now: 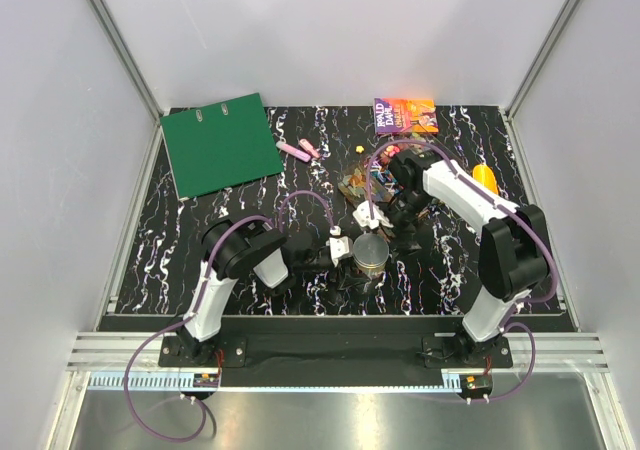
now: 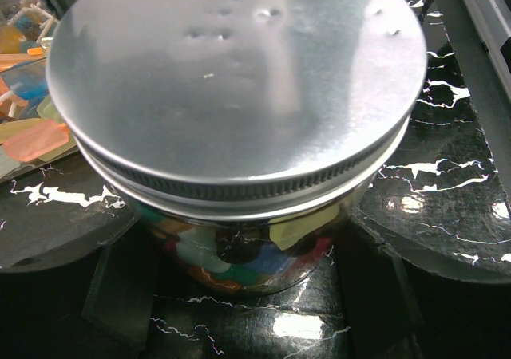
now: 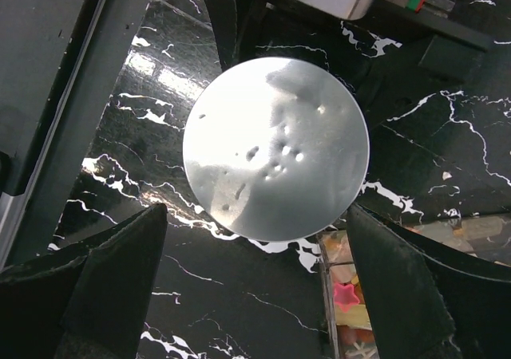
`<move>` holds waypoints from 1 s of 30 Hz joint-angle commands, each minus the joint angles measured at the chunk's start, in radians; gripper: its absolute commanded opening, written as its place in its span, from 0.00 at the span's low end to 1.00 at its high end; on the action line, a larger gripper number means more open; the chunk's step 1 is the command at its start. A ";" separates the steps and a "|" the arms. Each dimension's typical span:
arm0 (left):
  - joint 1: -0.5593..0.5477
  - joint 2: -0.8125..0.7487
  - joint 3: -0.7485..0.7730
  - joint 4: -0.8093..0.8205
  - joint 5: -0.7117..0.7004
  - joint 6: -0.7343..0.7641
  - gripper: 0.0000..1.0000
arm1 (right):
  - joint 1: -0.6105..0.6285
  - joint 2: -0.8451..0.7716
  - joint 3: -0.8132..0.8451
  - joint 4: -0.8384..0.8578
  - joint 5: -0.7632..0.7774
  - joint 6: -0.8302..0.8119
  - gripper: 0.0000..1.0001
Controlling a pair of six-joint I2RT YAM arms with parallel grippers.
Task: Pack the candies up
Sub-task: Screw the bottle lid onto the packing bottle.
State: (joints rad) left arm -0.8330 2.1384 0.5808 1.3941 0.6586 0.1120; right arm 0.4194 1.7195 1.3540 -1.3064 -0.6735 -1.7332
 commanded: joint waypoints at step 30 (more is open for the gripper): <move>0.017 0.041 0.014 0.062 -0.020 0.060 0.29 | 0.032 -0.201 -0.101 0.044 0.196 0.224 1.00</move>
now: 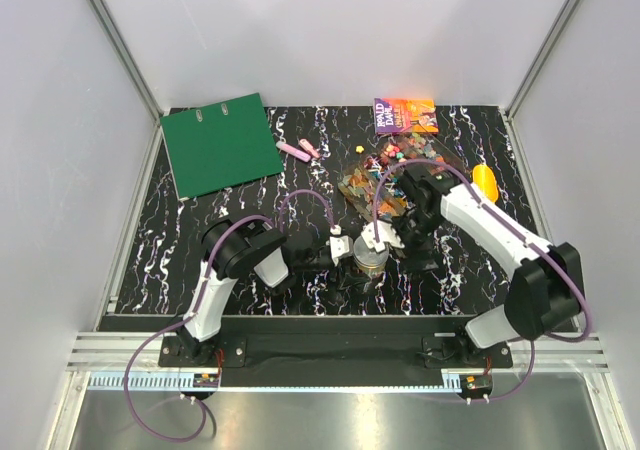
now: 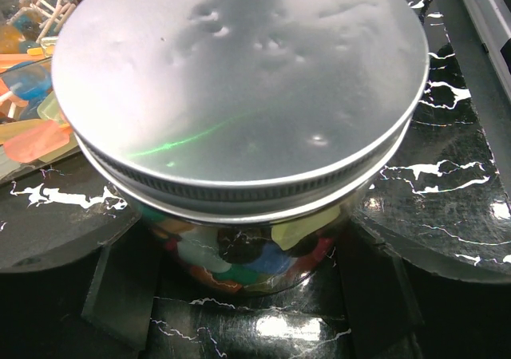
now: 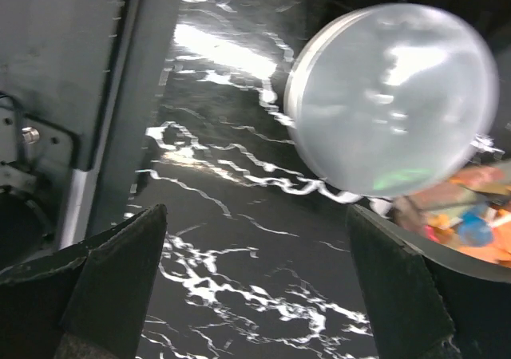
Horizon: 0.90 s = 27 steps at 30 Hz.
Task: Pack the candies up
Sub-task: Screw the bottle lid onto the packing bottle.
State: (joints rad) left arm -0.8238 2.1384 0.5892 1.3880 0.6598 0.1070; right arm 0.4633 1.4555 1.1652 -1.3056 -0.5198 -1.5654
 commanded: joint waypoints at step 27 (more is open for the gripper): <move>0.018 0.049 0.018 0.054 -0.022 0.054 0.27 | 0.044 0.276 0.271 -0.050 -0.043 -0.128 1.00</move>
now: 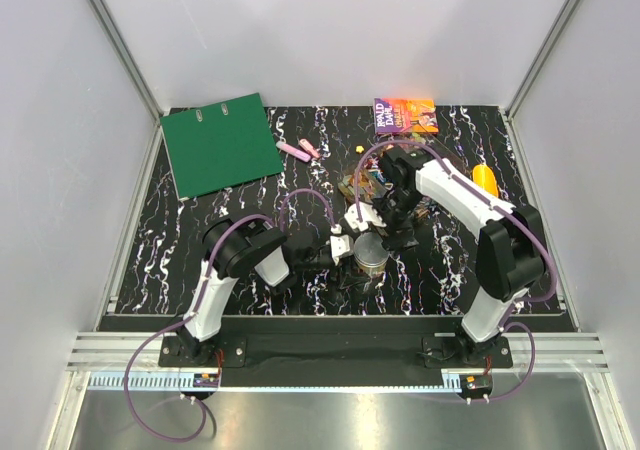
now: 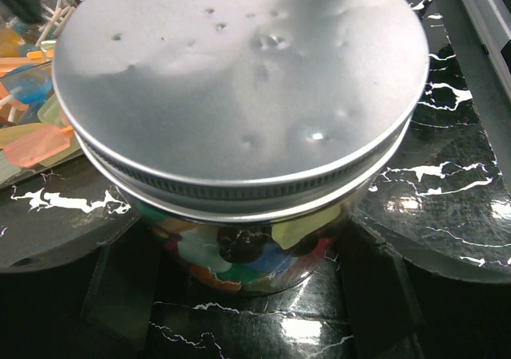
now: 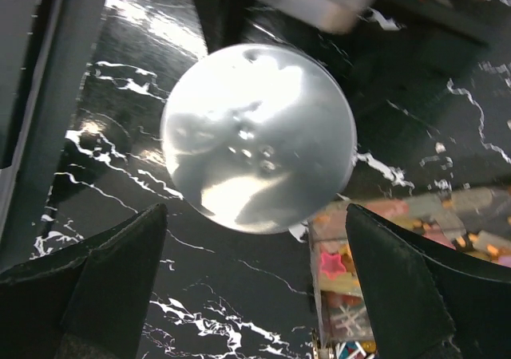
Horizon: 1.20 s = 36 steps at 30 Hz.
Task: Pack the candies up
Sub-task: Screw the bottle lid onto the packing bottle.
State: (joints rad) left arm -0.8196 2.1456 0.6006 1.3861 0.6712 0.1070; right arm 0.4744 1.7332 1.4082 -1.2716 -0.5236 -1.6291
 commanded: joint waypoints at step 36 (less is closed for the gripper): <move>0.017 0.045 0.031 -0.015 -0.082 0.053 0.00 | 0.181 -0.325 -0.310 -0.068 -0.029 0.273 1.00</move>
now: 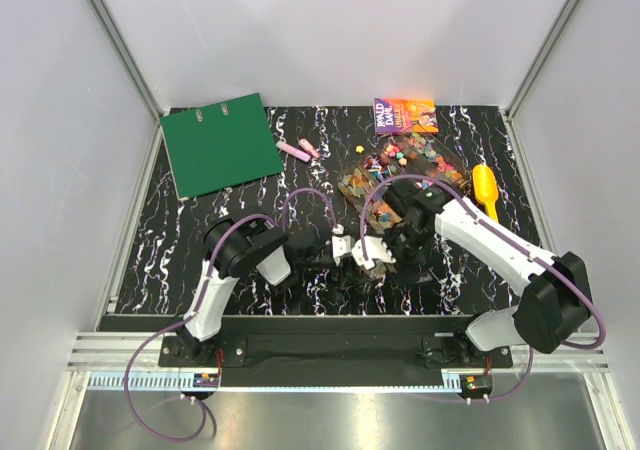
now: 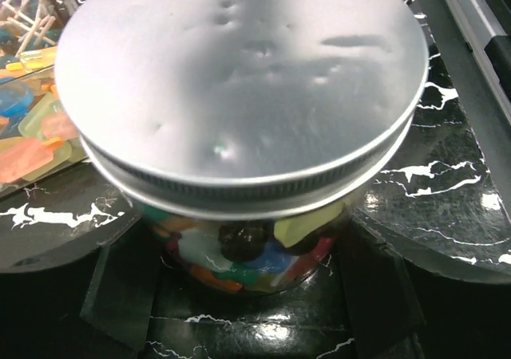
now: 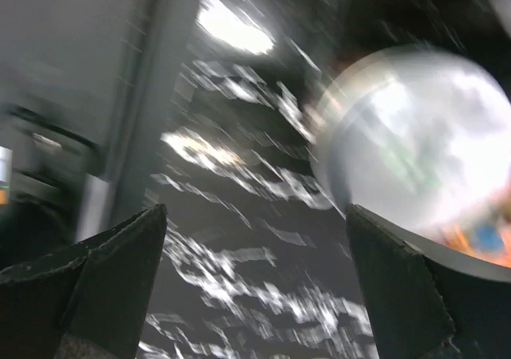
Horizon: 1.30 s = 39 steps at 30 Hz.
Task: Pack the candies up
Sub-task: Screw the bottle lid onto the packing bottle.
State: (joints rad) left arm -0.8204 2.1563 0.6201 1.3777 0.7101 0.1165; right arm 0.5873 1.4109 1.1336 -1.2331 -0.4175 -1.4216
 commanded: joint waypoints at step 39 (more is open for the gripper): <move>0.009 0.043 0.015 -0.058 -0.139 0.100 0.00 | -0.115 0.157 0.121 0.161 -0.264 -0.296 1.00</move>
State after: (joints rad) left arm -0.8200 2.1616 0.6338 1.3769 0.6697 0.1265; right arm 0.4633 1.5440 1.2140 -1.0737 -0.6369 -1.6650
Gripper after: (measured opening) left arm 0.789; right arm 0.994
